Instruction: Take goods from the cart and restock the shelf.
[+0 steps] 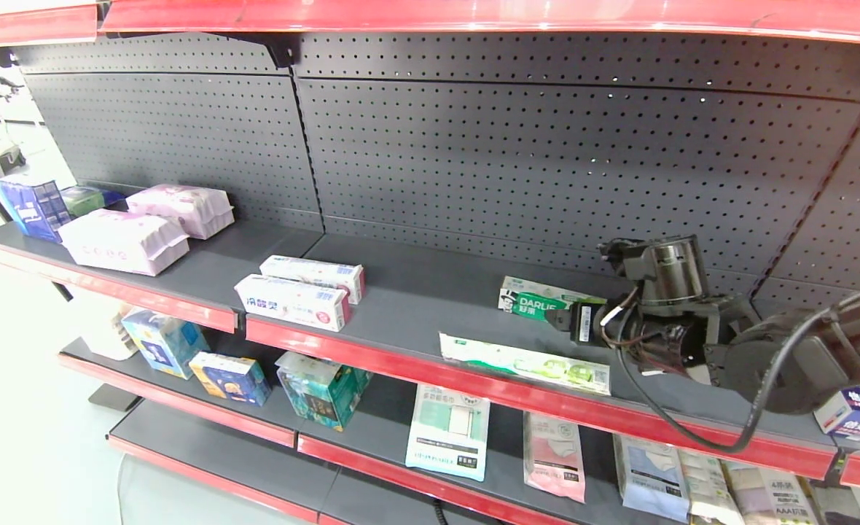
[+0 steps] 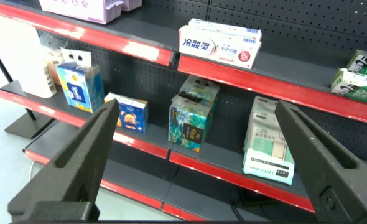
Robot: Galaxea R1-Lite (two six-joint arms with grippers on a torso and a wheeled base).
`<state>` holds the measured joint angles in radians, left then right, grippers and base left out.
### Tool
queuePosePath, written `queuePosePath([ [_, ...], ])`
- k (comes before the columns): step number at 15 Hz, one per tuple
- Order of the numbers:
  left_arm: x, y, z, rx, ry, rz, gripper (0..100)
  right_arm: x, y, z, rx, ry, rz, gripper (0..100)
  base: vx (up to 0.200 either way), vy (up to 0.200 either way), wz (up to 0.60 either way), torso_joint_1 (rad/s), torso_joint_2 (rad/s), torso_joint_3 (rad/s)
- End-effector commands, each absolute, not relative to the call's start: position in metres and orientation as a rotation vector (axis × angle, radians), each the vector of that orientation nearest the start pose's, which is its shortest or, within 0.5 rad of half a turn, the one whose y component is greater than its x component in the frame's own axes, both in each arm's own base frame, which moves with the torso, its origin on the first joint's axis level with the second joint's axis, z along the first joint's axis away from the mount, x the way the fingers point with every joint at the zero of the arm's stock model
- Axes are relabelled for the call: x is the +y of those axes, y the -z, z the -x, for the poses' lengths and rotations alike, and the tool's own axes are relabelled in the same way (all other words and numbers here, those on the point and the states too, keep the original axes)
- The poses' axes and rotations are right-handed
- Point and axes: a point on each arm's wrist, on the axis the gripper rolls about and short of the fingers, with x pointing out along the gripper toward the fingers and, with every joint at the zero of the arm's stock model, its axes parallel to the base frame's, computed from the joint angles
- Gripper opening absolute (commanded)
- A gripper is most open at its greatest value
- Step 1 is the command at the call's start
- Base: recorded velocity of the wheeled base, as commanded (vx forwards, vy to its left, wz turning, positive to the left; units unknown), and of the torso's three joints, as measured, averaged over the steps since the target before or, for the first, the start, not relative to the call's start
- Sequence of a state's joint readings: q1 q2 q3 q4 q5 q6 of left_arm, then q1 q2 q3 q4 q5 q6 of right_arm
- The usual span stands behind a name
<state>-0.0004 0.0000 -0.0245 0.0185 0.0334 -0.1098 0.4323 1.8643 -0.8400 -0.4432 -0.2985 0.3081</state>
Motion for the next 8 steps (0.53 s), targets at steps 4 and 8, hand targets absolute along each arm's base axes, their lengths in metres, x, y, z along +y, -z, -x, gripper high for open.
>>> queuePosePath([
  [4, 0.001, -0.080, 0.025, -0.008, -0.033, 0.111, 100, 0.130, -0.135, -0.256, 0.544, -0.088, -0.123, 100, 0.000, 0.000, 0.00, 0.000, 0.00, 0.000],
  [8, 0.001, -0.080, 0.025, -0.008, -0.033, 0.111, 100, 0.123, -0.120, -0.238, 0.607, -0.082, -0.093, 100, 0.000, 0.000, 0.00, 0.000, 0.00, 0.000],
])
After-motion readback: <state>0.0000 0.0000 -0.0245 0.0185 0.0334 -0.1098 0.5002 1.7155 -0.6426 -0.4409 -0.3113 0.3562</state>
